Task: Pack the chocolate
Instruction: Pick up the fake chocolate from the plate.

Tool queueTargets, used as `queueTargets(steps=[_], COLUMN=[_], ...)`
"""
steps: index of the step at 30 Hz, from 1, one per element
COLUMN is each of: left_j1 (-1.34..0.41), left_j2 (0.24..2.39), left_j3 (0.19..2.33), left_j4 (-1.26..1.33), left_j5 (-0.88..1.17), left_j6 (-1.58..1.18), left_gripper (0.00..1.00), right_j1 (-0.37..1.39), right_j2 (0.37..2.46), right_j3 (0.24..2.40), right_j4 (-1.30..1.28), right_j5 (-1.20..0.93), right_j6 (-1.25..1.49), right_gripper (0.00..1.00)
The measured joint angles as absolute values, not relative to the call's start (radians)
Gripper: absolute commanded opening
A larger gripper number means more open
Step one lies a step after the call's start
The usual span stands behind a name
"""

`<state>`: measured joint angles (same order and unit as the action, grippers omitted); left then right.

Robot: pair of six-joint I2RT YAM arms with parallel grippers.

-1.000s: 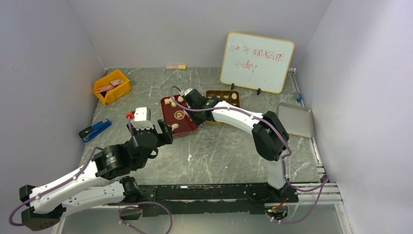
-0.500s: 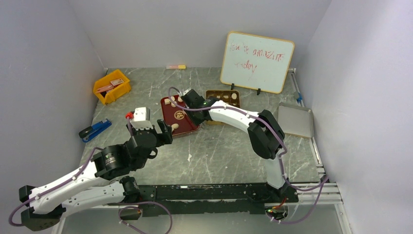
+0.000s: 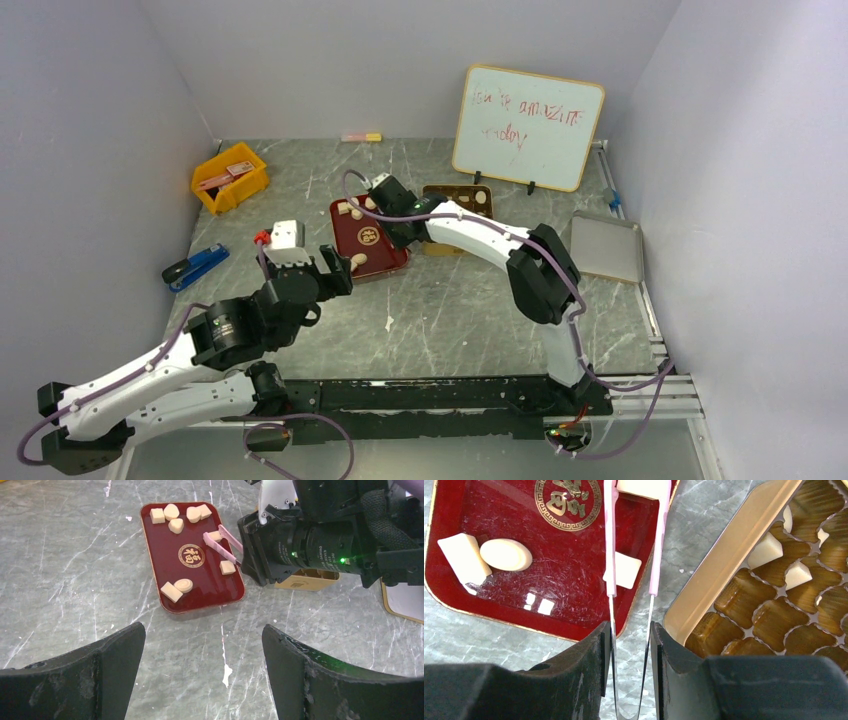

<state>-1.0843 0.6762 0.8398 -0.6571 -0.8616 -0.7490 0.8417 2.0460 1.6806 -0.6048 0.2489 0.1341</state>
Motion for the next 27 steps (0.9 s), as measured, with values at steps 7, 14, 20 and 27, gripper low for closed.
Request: queueTargets(steps=[7,14,20,27], left_j1=[-1.084,-1.084,-1.084,-1.084], left_j2=[0.669,0.669,0.665,0.665], left_j3=[0.840,0.839,0.838,0.838], left_j4=[-0.660,-0.660,-0.663,-0.662], left_j5=[-0.862,-0.863,-0.863,-0.863], left_j6=[-0.749,-0.749,-0.749,-0.749], left_gripper=[0.91,0.91,0.91,0.91], right_j1=[0.842,0.842,0.842,0.842], right_j2=[2.083,2.101,2.106,2.108], right_j3=[1.688,1.688,1.709,1.718], right_j4=[-0.614,-0.628,-0.640,-0.649], right_j5=[0.250,0.250,0.251,0.252], right_j6=[0.134,0.134,0.134,0.135], right_gripper=[0.36,0.36,0.33,0.21])
